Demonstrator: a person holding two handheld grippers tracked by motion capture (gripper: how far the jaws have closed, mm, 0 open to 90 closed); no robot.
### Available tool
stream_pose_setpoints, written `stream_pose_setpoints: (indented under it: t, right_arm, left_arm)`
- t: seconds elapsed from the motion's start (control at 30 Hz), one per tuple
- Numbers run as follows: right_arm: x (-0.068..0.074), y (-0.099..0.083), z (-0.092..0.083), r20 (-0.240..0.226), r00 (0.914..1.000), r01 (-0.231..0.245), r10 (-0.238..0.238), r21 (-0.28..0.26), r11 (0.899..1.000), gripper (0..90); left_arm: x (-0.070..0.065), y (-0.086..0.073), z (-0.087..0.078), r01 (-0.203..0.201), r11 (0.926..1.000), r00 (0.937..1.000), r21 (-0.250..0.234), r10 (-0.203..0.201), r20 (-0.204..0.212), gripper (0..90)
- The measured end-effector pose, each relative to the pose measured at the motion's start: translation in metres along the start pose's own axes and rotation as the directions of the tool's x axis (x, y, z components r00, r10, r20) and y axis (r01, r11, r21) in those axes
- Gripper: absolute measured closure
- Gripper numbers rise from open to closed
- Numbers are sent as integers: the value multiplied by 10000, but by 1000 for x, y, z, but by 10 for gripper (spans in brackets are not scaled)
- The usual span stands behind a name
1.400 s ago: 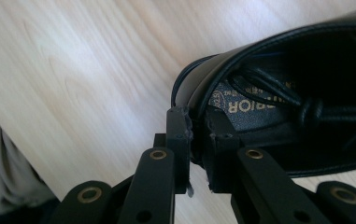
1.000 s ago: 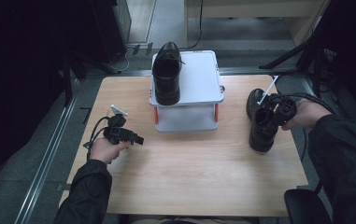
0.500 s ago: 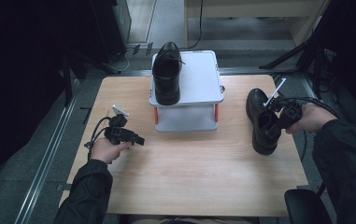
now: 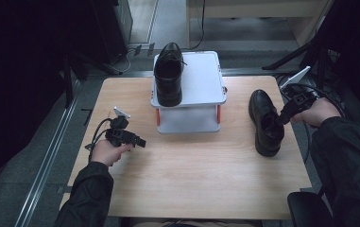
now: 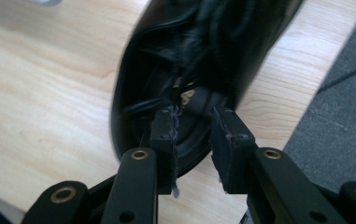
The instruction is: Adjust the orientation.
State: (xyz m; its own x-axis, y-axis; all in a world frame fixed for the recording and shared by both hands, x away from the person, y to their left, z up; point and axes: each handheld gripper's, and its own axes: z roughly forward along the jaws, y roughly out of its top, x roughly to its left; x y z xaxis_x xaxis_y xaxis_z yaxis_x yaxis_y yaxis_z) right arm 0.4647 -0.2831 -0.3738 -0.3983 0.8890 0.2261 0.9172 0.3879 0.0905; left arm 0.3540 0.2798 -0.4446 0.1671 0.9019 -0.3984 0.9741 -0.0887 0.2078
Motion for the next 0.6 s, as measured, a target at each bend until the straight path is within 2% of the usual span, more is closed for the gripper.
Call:
stream_pose_setpoints:
  t: [0.1, 0.2, 0.27, 0.37, 0.6]
  right_arm:
    - [-7, 0, 3, 23, 9981, -620, 620, -120, 9980, 697]
    - [-12, -1, 10, -28, 9910, -1336, 1336, -106, 9910, 688]
    - [-16, -2, 17, 50, 9868, -1621, 1621, -81, 9867, 692]
    - [-19, -4, 26, -59, 9826, -1856, 1855, -83, 9826, 691]
    - [-23, -6, 49, 210, 9805, -1955, 1953, 71, 9807, 710]
  left_arm:
    - [0, 0, 0, 38, 10000, 10000, -1, -38, 18, 446]
    - [0, 0, 0, 67, 10000, 10000, -10, -67, 67, 446]
    - [-1, 0, 0, 20, 10000, 10000, -25, -20, 68, 446]
    - [-1, 1, 0, 36, 10000, 10000, -19, -35, 71, 446]
    - [0, 0, -1, 82, 10000, 9998, -35, -81, 159, 450]
